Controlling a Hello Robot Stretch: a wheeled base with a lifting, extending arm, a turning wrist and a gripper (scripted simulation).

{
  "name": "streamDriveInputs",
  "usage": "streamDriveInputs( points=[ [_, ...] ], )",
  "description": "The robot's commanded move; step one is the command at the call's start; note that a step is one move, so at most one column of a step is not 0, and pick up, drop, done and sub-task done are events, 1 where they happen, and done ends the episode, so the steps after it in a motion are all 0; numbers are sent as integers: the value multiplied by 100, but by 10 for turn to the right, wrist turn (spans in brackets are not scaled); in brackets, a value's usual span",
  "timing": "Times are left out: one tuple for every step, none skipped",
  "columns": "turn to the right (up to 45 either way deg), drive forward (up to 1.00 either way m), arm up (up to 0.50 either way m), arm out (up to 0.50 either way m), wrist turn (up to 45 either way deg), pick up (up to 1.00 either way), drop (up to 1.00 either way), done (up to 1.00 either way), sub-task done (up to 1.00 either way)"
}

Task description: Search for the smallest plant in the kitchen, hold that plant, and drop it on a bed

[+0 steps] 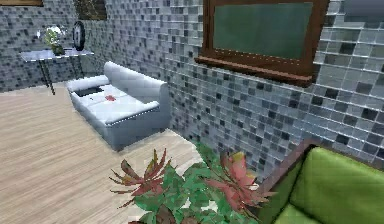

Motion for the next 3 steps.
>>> streamDriveInputs(
  points=[
    [-420,0,0,0,0,0,0,0,0],
    [0,100,0,0,0,0,0,0,0],
    [0,100,0,0,0,0,0,0,0]
  ],
)
